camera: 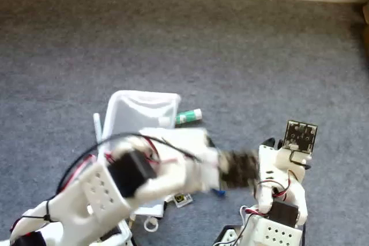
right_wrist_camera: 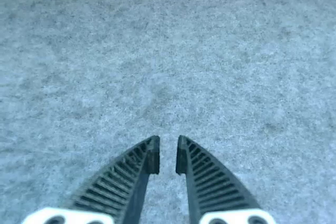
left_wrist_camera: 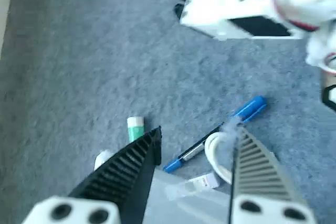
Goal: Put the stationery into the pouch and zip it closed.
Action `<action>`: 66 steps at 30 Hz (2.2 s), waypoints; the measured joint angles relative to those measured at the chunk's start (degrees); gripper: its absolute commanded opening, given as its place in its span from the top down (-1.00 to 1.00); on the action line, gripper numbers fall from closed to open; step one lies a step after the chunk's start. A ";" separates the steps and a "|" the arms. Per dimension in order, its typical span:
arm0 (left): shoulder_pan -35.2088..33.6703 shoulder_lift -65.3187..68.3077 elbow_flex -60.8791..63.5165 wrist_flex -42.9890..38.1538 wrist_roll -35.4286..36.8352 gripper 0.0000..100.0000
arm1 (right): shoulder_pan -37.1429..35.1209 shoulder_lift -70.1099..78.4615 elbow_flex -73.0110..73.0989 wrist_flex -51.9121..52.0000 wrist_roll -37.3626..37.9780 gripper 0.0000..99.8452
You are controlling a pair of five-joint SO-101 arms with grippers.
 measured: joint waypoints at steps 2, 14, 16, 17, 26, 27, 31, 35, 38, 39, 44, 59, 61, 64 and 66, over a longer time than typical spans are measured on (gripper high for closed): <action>-4.48 0.00 -2.29 2.81 -0.26 0.53 | 0.00 0.00 0.00 0.26 0.00 0.85; -33.67 -6.68 -4.04 17.49 -17.23 0.53 | 0.00 0.00 -0.97 11.96 5.36 0.85; -38.95 -10.20 -0.18 17.41 -17.32 0.53 | -0.53 0.00 -2.55 14.33 5.98 0.85; -42.02 -11.69 1.67 16.62 -16.88 0.53 | -1.23 -0.09 -3.34 15.47 6.15 0.85; -74.90 -9.05 20.04 7.91 -21.10 0.53 | -3.96 -0.18 -5.54 18.29 6.59 0.85; -77.01 -7.74 20.66 7.74 -22.24 0.53 | -4.22 -0.18 -5.54 18.29 6.59 0.85; -82.99 -2.64 21.45 7.38 -27.08 0.62 | -5.98 -0.18 -5.54 18.29 6.59 0.85; -86.77 4.04 25.85 6.86 -34.73 0.67 | -6.07 -0.18 -5.54 18.29 6.59 0.85; -86.95 10.37 29.45 6.15 -38.68 0.66 | -6.07 -0.18 -5.54 18.29 6.59 0.85; -86.86 12.75 30.15 5.01 -38.86 0.66 | -6.07 -0.18 -5.54 18.29 6.59 0.85; -81.23 21.98 30.77 -2.29 -33.67 0.66 | -6.07 -0.18 -5.54 18.29 6.59 0.85; -48.35 21.19 13.01 -7.12 2.99 0.66 | -6.07 -0.18 -5.54 18.29 6.59 0.85; -46.59 19.96 8.97 -6.95 5.01 0.66 | -6.07 -0.18 -5.54 18.29 6.59 0.85; -45.80 16.26 3.34 -2.11 5.19 0.65 | -6.07 -0.18 -5.54 18.29 6.59 0.85; -45.71 12.31 1.05 3.25 2.02 0.65 | -6.07 -0.18 -5.54 18.29 6.59 0.85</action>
